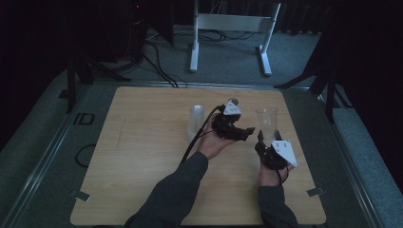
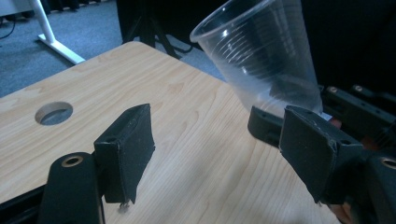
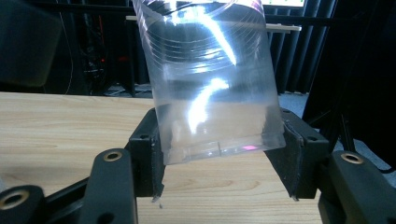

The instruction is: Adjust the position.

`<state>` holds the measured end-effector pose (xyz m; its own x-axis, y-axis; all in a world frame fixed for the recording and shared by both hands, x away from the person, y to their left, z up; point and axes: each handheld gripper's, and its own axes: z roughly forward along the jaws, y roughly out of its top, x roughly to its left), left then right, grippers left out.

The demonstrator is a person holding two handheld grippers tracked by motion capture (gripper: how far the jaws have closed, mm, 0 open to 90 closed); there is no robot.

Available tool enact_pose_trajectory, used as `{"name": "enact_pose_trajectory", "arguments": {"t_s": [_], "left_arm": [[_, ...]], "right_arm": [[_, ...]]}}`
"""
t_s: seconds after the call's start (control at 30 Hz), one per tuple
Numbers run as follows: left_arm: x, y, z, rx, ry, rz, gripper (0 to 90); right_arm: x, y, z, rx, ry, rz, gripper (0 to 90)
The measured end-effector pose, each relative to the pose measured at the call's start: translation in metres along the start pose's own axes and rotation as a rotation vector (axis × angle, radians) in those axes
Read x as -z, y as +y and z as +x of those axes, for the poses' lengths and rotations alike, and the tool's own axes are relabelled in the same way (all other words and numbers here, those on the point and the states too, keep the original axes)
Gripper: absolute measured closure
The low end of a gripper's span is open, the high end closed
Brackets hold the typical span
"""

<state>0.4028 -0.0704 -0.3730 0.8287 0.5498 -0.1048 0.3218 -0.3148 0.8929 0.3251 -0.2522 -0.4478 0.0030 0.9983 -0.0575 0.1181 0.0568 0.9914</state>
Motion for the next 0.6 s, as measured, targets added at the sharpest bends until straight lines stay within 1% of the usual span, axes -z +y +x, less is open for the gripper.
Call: {"name": "enact_pose_trajectory", "arguments": {"t_s": [0.07,0.13,0.17,0.2,0.27,0.3,0.37,0.43,0.6], "left_arm": [[-0.001,0.002,-0.001,0.002,-0.005,-0.004,24.9],[-0.003,0.004,-0.002,0.001,0.003,-0.009,23.6],[-0.003,0.005,-0.002,0.012,-0.013,-0.022,23.2],[-0.004,0.005,-0.002,0.019,-0.017,-0.024,22.3],[-0.005,0.005,-0.002,0.024,-0.016,-0.027,20.4],[-0.006,0.005,-0.002,0.032,-0.027,-0.029,20.4],[-0.008,0.005,-0.002,0.038,-0.026,-0.029,18.8],[-0.01,0.005,-0.002,0.048,-0.042,-0.03,18.7],[-0.015,0.006,-0.004,0.064,-0.057,-0.041,18.0]], "right_arm": [[0.0,0.0,0.0,0.0,0.001,-0.001,42.5],[0.0,0.0,0.0,0.0,0.001,-0.001,42.5],[0.0,0.0,0.0,0.0,0.001,-0.001,42.5],[0.0,0.0,0.0,0.0,0.002,-0.003,42.5],[0.001,0.0,0.0,0.0,0.002,-0.004,42.5],[0.001,0.0,0.0,0.002,0.002,-0.007,42.5],[0.001,0.001,0.0,0.001,0.002,-0.01,42.5],[0.001,0.001,0.001,0.002,0.002,-0.013,42.5],[0.002,0.0,0.002,0.003,0.002,-0.019,42.5]]}}
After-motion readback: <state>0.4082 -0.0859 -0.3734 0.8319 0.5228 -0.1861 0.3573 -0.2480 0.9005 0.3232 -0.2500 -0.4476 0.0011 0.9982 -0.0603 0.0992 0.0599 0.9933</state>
